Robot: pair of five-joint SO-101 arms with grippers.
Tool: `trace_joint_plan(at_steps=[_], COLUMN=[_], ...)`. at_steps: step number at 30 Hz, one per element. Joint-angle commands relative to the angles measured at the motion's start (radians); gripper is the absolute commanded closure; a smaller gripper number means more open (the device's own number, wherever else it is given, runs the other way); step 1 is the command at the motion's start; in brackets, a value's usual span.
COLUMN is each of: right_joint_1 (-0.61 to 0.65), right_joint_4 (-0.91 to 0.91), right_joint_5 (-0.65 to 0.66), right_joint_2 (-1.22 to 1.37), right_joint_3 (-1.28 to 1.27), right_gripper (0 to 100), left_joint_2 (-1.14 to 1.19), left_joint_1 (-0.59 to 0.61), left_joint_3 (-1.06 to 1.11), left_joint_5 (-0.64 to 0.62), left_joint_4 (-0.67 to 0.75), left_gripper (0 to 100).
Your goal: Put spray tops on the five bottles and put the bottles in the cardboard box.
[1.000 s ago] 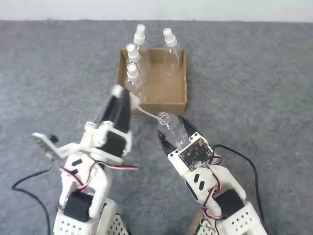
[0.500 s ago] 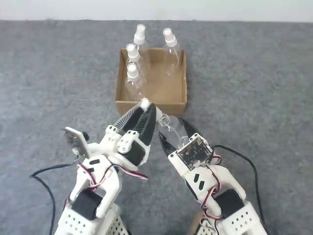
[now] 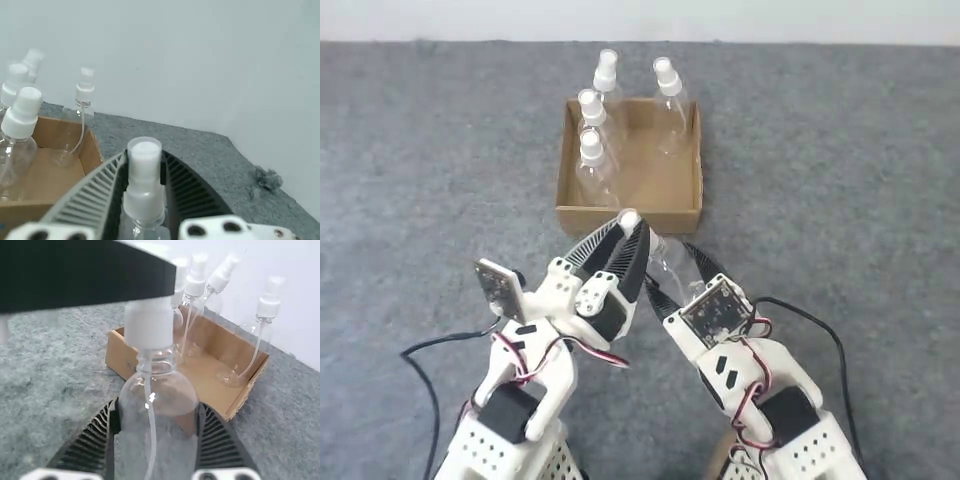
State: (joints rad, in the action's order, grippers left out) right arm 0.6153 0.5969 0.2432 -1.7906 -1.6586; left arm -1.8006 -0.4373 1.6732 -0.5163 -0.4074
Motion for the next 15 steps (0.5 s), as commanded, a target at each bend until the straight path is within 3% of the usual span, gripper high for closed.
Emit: trace_joint_plan(at_steps=[1,15], right_joint_1=[0.007,0.007], right_joint_4=[-0.002,-0.002], right_joint_5=[0.014,0.014], right_joint_2=[-0.024,-0.024], right_joint_3=[-0.021,-0.023], right_gripper=[99.1,99.1], left_joint_2=[-0.020,-0.020], left_joint_1=[-0.014,-0.014], left_joint_3=[0.007,0.010], left_joint_5=[0.048,0.054], left_joint_4=[0.026,-0.020], left_gripper=[99,89])
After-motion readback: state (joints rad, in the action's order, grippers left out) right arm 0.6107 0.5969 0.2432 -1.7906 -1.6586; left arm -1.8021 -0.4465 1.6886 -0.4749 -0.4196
